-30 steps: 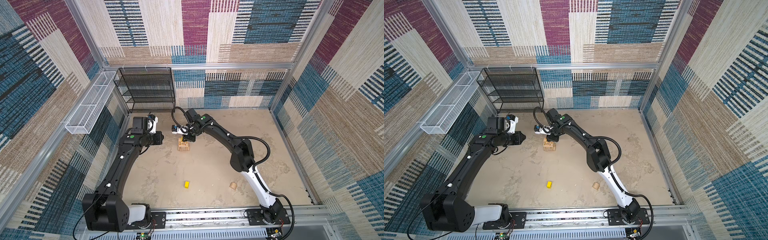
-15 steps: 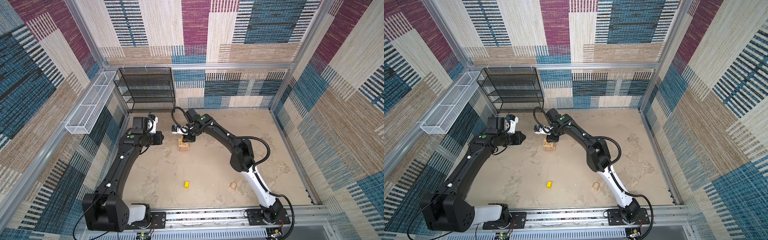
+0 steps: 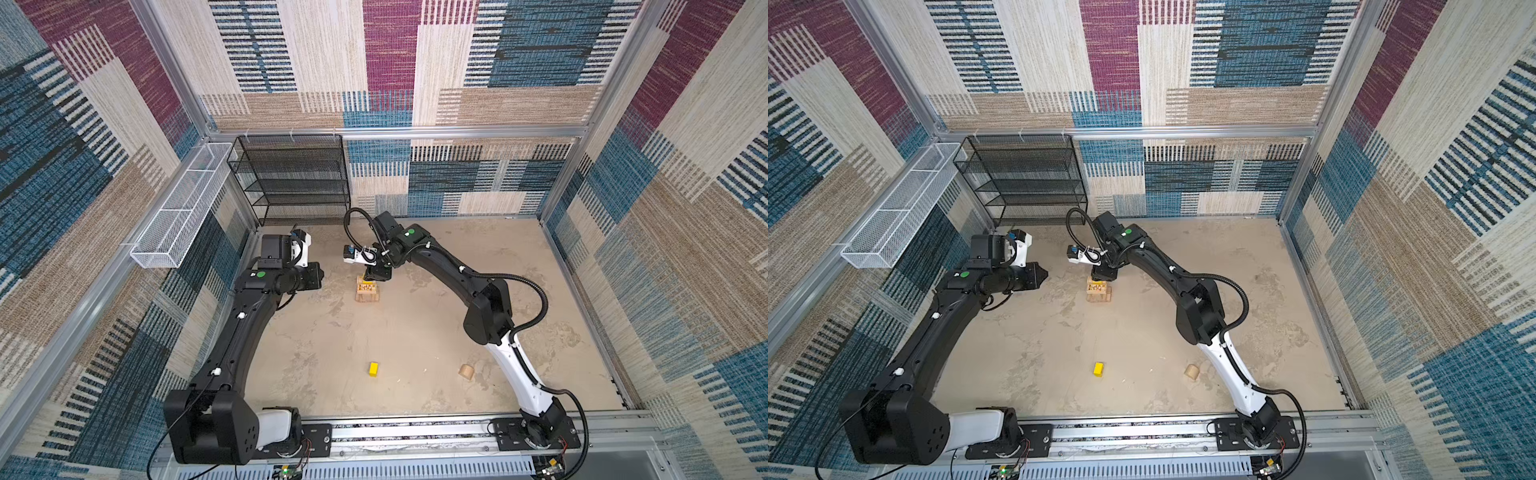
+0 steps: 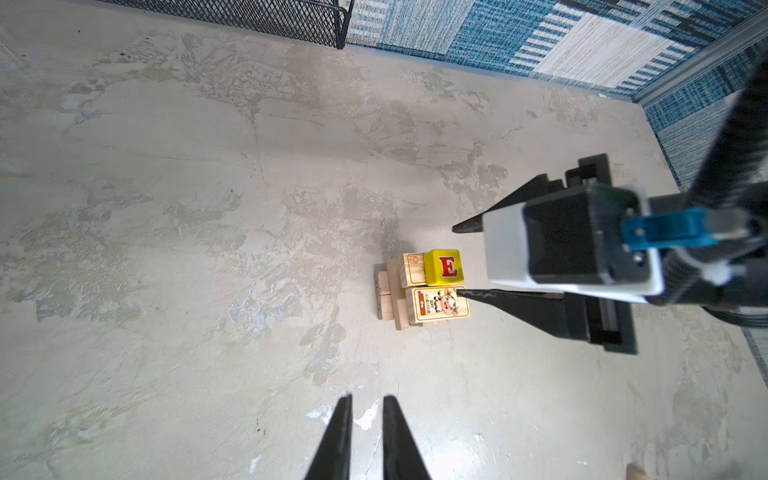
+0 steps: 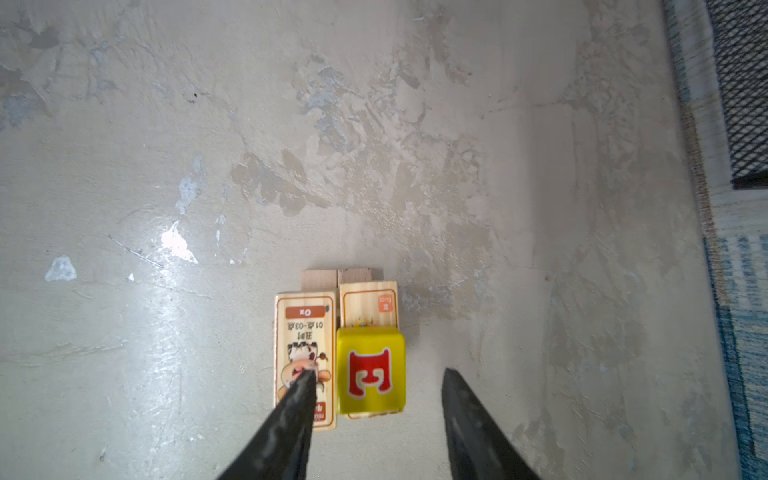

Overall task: Build the wood block tower
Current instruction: 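Raise the right gripper and swing it toward the yellow T cube nearer the robot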

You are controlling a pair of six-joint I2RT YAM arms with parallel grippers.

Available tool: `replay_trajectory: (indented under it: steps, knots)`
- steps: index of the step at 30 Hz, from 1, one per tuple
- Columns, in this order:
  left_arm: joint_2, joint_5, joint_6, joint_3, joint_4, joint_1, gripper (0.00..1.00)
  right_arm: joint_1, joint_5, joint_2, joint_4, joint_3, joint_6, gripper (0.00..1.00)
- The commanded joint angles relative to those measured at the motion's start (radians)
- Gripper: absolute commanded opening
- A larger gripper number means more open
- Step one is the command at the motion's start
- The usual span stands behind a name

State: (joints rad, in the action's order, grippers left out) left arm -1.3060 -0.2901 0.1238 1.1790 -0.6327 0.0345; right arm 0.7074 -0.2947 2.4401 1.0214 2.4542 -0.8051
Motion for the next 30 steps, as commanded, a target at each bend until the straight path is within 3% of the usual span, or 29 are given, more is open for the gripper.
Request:
replay_trajectory:
  steps: [1,7,12,15,18,23,30]
  knots:
    - [0.01,-0.001,0.016,-0.006,0.026,-0.007,0.19,0.001,-0.015,-0.04,-0.02,0.001,0.025,0.52]
    - [0.027,0.003,0.017,-0.016,0.027,-0.008,0.18,0.001,-0.023,-0.133,-0.041,-0.057,0.076,0.54]
    - [0.06,0.002,0.014,-0.029,0.028,-0.006,0.18,0.014,-0.049,-0.28,-0.108,-0.231,0.149,0.54]
    - [0.084,-0.013,0.009,-0.04,0.028,-0.004,0.19,0.047,-0.074,-0.409,-0.193,-0.437,0.194,0.52]
    - [0.092,-0.06,0.007,-0.033,0.016,0.004,0.28,0.114,-0.067,-0.573,-0.351,-0.716,0.253,0.52]
    - [0.094,-0.167,0.05,-0.024,-0.019,0.026,0.3,0.237,-0.093,-0.795,-0.625,-1.135,0.401,0.54]
    - [0.123,-0.255,0.091,-0.104,-0.111,0.051,0.37,0.384,-0.032,-0.849,-0.763,-1.423,0.554,0.55]
